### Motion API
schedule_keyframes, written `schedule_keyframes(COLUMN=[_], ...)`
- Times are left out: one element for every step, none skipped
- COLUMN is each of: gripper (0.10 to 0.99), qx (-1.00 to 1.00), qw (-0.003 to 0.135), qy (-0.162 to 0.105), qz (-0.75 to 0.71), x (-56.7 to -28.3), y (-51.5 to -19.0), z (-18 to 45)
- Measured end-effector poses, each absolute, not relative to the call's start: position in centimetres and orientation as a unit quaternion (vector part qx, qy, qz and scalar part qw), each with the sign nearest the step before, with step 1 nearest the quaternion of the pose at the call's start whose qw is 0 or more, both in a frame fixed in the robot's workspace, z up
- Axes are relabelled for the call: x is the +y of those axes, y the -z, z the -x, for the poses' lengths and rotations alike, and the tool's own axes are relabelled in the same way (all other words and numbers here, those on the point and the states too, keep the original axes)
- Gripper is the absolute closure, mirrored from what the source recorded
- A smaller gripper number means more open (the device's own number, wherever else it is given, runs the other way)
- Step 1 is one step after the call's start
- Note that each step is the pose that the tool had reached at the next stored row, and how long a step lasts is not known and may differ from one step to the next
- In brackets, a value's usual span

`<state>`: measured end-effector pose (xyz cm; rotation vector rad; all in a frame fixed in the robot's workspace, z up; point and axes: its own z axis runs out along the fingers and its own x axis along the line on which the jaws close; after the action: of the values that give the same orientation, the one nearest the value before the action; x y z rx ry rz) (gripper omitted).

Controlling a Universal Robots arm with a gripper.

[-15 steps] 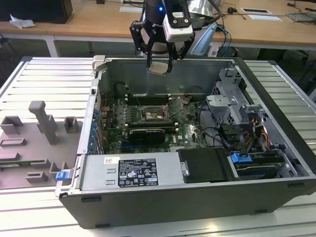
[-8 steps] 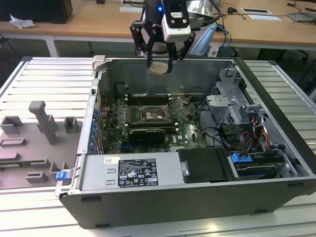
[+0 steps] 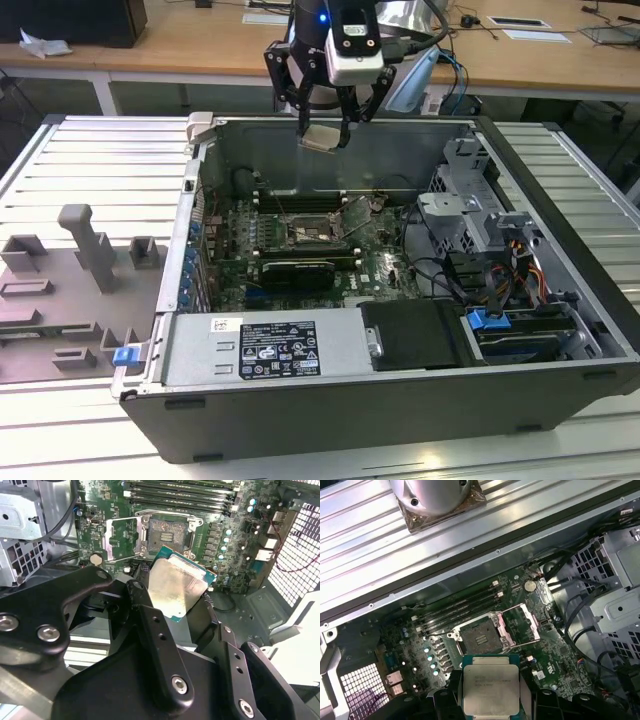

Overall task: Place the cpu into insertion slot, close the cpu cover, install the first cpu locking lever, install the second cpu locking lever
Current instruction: 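Place the cpu into insertion slot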

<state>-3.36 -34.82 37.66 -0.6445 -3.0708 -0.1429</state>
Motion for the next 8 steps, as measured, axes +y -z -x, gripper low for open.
schedule_keyframes(gripper=[0.545,0.545,0.545,0.545,0.545,0.545,0.545,0.545], qx=[-0.977,-0.977,-0.977,-0.976,-0.976,-0.976,-0.975,-0.975], qw=[0.0,0.0,0.0,0.0,0.0,0.0,0.0,0.0], qy=[0.045,0.045,0.046,0.045,0.045,0.045,0.045,0.046], qz=[0.206,0.207,0.209,0.211,0.212,0.214,0.217,0.218], x=[-34.82,-34.82,-34.82,-34.82,-34.82,-34.82,-34.82,-34.82], y=[-37.66,-37.66,-37.65,-37.65,-37.65,-37.65,-37.65,-37.65], z=[3.36,3.36,3.36,3.36,3.36,3.36,3.36,3.36])
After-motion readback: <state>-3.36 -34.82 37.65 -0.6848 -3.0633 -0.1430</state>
